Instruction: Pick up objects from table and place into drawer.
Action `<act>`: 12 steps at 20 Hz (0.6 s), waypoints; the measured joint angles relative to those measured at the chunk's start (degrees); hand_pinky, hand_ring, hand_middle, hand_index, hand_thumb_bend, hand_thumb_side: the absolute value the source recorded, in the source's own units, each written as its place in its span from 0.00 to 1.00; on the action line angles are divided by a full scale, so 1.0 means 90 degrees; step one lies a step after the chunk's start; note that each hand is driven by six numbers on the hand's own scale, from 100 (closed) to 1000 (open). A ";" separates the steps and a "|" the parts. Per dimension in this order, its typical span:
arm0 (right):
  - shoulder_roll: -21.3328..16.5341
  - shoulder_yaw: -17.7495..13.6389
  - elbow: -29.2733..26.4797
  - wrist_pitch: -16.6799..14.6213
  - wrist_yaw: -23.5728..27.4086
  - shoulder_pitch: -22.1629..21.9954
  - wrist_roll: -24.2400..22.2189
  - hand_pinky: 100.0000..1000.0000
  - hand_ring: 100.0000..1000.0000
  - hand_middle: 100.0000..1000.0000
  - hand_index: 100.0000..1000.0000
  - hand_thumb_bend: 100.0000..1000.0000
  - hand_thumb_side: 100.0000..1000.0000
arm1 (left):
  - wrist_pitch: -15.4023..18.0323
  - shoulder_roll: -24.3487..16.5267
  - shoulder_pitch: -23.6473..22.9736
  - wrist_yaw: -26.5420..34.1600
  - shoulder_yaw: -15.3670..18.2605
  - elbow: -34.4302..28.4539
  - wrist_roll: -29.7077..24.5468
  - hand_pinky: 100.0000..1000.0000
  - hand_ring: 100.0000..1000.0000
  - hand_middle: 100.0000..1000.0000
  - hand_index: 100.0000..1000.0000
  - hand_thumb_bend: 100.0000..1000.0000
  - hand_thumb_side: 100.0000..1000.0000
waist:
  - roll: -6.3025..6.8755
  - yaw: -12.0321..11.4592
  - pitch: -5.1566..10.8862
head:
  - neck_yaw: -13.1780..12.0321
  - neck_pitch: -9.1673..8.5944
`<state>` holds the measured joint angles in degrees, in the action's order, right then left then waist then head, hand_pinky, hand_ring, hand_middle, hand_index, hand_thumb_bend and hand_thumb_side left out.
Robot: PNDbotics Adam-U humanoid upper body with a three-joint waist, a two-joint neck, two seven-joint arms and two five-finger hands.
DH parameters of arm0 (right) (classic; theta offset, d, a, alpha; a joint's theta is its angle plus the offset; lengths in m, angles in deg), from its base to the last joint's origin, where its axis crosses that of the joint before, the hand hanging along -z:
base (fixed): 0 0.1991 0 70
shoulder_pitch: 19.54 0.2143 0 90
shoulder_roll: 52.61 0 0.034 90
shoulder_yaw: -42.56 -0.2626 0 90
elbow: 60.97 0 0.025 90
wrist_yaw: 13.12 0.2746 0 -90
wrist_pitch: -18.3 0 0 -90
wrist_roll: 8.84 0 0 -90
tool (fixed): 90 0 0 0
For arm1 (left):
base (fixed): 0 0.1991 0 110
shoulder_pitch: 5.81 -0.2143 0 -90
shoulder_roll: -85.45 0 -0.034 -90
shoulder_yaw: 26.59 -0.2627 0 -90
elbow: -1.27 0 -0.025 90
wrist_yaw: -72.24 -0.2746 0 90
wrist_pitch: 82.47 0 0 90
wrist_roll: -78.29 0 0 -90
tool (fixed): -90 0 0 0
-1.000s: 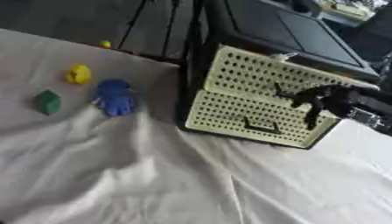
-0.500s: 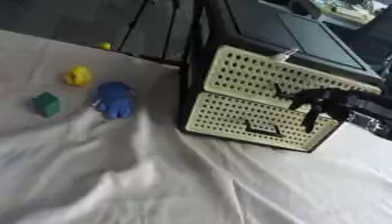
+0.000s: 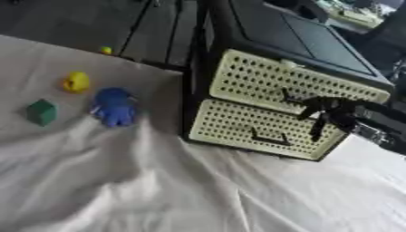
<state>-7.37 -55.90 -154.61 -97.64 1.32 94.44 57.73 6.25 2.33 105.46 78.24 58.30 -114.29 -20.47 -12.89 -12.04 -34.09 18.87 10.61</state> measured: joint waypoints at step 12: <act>-0.0100 -0.0055 -0.0996 -0.0176 -0.0120 -0.1301 -0.0430 0.57 0.49 0.88 0.97 0.00 1.00 | -0.0052 0.0001 -0.0101 0.0118 0.0027 0.0177 0.0052 0.49 0.54 0.65 0.85 0.19 1.00 | 0.0072 0.0491 0.0525 | -0.0054 0.0357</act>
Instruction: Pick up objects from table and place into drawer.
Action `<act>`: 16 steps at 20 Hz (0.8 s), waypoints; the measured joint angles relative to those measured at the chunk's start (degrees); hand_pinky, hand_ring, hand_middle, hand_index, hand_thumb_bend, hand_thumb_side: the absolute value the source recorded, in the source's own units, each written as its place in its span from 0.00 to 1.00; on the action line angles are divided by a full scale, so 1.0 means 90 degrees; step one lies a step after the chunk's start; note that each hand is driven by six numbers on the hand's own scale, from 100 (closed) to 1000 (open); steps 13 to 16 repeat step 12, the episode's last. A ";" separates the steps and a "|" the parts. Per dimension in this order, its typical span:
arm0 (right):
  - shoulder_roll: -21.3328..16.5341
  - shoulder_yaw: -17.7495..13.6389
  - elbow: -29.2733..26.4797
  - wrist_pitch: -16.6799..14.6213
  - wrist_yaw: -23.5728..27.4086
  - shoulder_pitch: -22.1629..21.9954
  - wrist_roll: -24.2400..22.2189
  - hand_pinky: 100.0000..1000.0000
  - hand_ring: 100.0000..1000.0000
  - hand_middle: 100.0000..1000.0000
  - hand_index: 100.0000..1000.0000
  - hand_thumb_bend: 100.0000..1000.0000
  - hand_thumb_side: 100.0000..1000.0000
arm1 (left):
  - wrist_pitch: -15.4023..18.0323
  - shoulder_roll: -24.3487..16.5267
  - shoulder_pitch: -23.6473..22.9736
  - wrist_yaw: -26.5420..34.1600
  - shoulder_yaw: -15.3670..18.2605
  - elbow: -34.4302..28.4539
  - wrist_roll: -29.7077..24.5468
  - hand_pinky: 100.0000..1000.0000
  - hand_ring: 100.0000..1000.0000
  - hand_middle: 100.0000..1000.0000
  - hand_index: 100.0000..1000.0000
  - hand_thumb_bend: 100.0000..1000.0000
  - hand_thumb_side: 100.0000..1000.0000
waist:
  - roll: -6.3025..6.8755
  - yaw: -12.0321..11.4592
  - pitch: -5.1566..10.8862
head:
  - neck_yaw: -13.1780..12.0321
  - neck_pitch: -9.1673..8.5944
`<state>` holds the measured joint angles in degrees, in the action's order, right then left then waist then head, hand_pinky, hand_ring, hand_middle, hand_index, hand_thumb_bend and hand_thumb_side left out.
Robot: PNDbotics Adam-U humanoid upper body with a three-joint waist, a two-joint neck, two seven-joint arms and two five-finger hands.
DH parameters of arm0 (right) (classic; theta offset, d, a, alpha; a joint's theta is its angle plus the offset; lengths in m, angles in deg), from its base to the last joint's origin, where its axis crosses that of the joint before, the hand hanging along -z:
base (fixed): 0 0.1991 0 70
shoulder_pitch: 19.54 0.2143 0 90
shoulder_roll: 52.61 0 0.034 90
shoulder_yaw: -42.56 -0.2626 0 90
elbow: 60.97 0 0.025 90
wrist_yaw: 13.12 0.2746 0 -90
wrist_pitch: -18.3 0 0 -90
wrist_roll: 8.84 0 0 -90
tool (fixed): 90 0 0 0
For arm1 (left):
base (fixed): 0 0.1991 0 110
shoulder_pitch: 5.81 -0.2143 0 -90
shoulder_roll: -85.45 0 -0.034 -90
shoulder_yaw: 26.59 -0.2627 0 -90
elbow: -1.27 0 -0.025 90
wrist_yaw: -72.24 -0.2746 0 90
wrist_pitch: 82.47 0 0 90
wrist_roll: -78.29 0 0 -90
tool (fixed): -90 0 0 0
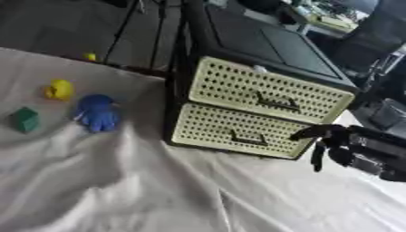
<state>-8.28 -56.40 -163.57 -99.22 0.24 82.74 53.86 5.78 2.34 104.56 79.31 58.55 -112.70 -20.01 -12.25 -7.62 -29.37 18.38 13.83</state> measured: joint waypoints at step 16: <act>-0.0012 -0.0757 -0.1234 -0.0617 0.0596 -0.0755 0.0969 0.54 0.47 0.83 0.95 0.00 1.00 | 0.0075 -0.0002 -0.0079 0.0210 0.0175 0.0015 0.0211 0.49 0.54 0.65 0.85 0.18 1.00 | 0.0258 0.0205 0.0576 | -0.0105 0.0452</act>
